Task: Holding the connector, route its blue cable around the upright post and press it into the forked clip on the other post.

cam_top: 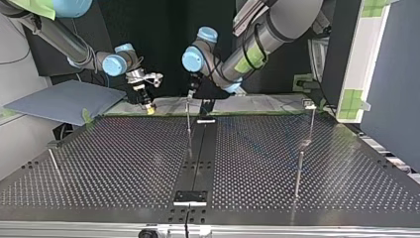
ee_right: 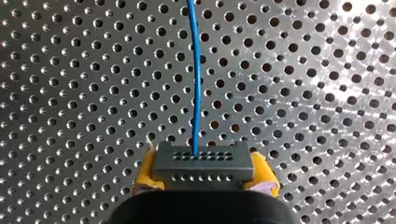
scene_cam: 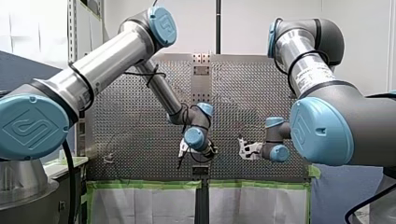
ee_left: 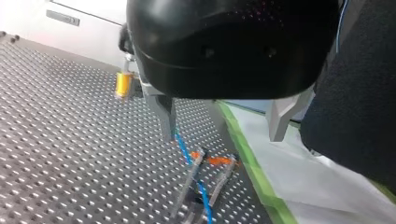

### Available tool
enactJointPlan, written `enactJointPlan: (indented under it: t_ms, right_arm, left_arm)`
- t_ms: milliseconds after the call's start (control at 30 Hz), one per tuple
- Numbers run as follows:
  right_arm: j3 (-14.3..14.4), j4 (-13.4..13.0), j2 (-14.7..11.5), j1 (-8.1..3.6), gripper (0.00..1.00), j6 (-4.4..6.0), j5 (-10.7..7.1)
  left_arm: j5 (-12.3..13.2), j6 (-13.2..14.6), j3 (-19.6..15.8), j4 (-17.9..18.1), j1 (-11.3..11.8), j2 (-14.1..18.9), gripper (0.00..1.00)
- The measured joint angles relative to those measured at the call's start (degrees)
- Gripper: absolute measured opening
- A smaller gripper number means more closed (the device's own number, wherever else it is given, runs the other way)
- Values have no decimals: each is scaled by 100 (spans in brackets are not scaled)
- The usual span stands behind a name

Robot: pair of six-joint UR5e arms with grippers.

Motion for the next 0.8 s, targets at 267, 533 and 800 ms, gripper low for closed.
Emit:
enactJointPlan:
  t_ms: [267, 533, 800]
  right_arm:
    - [0, 58, -1, -9, 0, 3, 0]
    - [0, 137, 0, -18, 0, 0, 20]
    - [0, 148, 0, -74, 0, 65, 26]
  left_arm:
    - [34, -109, -462, 453, -180, 458, 92]
    - [51, -346, -863, 858, -299, 860, 95]
    - [-178, -574, -1254, 1249, -337, 1252, 95]
